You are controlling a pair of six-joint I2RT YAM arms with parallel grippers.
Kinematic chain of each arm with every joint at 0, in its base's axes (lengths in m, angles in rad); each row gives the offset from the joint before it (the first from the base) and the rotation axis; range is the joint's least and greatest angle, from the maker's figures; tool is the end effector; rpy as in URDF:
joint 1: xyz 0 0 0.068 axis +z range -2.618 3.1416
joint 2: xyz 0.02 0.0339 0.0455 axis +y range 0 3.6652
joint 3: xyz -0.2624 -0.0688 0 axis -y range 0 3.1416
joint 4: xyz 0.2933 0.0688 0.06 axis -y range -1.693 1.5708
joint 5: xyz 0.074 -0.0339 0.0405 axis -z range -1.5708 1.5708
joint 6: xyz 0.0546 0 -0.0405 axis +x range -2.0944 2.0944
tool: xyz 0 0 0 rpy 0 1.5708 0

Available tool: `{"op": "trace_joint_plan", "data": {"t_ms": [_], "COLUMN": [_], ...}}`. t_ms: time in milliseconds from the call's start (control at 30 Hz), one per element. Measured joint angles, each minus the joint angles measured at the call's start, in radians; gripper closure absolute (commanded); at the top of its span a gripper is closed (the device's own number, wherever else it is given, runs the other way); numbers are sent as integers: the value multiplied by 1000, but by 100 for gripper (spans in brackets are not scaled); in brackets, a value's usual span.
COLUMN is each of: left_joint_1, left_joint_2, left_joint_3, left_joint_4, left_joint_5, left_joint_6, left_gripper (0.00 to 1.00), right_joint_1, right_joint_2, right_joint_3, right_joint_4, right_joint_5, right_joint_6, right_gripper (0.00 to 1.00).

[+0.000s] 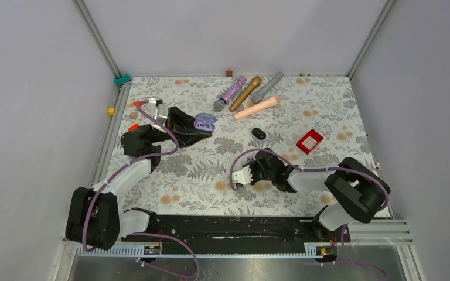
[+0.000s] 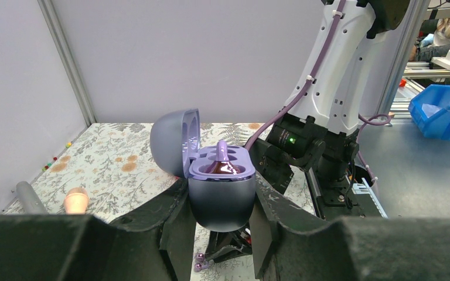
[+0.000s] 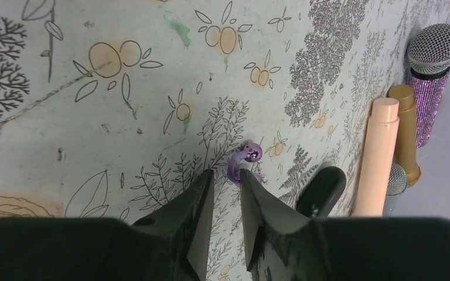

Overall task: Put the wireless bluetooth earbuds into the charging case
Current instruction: Pick up the earbud from the center of the board.

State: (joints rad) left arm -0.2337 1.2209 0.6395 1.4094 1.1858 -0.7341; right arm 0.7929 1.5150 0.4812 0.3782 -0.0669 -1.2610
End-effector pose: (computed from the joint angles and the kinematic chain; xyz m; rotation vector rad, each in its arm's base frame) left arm 0.2529 -0.1122 0.3187 1.0009 0.9790 -1.2549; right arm 0.2141 0.2226 0.0758 -1.9277 1.1227 -0.1822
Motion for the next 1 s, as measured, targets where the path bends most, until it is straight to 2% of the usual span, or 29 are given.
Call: {"op": "trace_joint_plan", "data": {"t_ms": [467, 533, 600, 667, 833, 1000], "left_joint_1": [0, 0, 0, 0, 0, 0], "left_joint_2": [0, 0, 0, 0, 0, 0], "left_joint_3": [0, 0, 0, 0, 0, 0], "left_joint_4": [0, 0, 0, 0, 0, 0], "left_joint_5": [0, 0, 0, 0, 0, 0], "left_joint_6": [0, 0, 0, 0, 0, -1], "left_gripper": [86, 86, 86, 86, 86, 86], "right_joint_1": [-16, -17, -17, -18, -35, -49], "right_joint_2": [31, 43, 58, 74, 105, 99], "right_joint_3": [29, 42, 54, 68, 163, 171], "right_joint_4": [1, 1, 0, -9, -99, -136], "right_joint_5": [6, 6, 6, 6, 6, 3], "right_joint_6": [-5, -7, -11, -12, 18, 40], "right_gripper": [69, 74, 88, 96, 98, 98]}}
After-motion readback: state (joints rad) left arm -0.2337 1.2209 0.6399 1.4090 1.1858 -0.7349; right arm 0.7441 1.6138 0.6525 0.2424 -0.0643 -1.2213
